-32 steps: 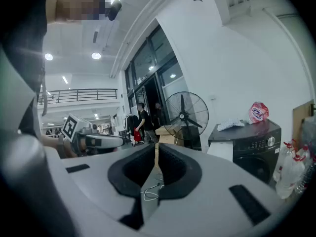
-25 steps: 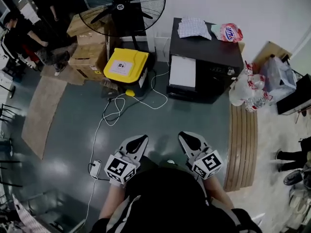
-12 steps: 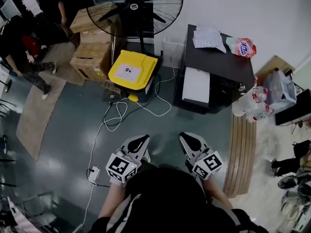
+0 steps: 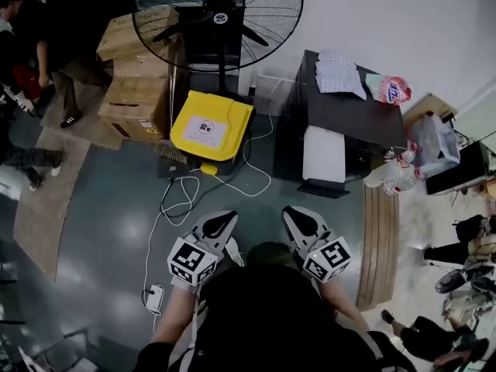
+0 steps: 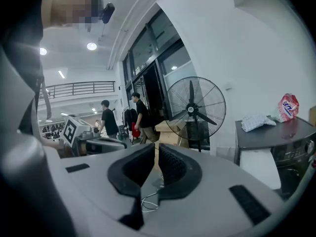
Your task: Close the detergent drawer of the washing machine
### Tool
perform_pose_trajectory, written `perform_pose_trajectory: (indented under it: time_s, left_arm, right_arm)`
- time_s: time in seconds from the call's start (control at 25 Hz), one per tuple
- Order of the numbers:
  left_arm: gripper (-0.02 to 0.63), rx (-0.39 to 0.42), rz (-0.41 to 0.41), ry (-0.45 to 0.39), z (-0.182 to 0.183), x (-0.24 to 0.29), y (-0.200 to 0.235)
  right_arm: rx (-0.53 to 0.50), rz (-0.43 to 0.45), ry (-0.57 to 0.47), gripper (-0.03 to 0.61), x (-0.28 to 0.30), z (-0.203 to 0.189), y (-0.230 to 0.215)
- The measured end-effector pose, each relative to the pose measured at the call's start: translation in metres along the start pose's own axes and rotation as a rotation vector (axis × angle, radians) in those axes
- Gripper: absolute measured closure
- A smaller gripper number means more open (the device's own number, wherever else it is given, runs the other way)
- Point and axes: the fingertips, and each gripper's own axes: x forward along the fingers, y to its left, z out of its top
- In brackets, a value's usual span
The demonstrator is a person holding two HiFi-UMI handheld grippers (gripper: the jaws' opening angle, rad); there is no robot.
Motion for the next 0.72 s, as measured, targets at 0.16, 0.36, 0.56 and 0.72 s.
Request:
perform_pose_trajectory:
  time_s: [0.16,0.36,0.56,0.72]
  left_arm:
    - [0.603,-0.018,-0.04,0.008,-0.002,0.013,0.019]
    - [0.603,-0.01,-0.111,0.064,-0.012,0.045,0.028]
    - [0.603,0.005,-0.202,0.122,-0.021,0.09,0.023]
    - [0.603,0.031,-0.278,0.169,-0.026,0.133,0.014]
  right_arm:
    - [-0.003,-0.044,0.008,0.545,0.015,-0.001,-0.007]
    - [0.024,-0.133,0.02,0.545,0.015,-0.008,-0.037]
    - [0.072,-0.239,0.024,0.544,-0.004,-0.021,-0.078]
    - [0.109,-0.325,0.024,0.545,-0.024,-0.031,-0.117]
